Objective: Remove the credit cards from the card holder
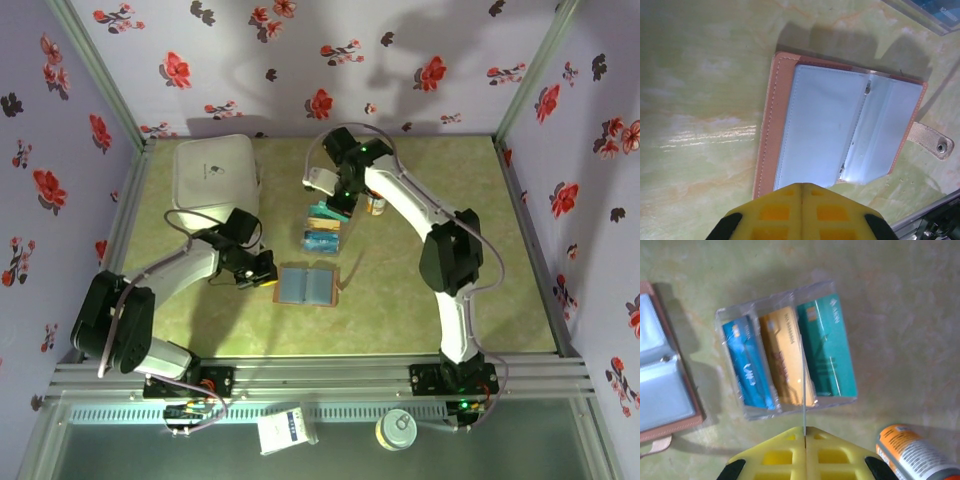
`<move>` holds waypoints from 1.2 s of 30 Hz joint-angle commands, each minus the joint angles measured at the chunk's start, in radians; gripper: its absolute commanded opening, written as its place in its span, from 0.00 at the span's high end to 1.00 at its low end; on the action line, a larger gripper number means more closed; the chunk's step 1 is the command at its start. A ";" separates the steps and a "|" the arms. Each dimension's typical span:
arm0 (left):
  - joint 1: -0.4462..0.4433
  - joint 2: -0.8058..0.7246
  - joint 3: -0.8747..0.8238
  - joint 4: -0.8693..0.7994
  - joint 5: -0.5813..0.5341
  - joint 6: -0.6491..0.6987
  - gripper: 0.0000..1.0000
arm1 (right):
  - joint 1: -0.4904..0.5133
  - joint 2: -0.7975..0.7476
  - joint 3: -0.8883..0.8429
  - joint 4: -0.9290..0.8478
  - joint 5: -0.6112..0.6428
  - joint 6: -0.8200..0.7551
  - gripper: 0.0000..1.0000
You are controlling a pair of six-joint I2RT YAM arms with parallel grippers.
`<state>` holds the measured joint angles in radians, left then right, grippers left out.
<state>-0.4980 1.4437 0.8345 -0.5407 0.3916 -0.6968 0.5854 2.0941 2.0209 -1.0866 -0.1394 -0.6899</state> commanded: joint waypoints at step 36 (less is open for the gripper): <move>0.045 -0.011 0.021 -0.037 -0.060 0.047 0.95 | -0.066 0.119 0.143 0.014 -0.070 0.018 0.80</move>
<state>-0.4747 1.4403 0.8349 -0.5583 0.3683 -0.6914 0.5388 2.3070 2.2169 -1.1160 -0.2276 -0.7235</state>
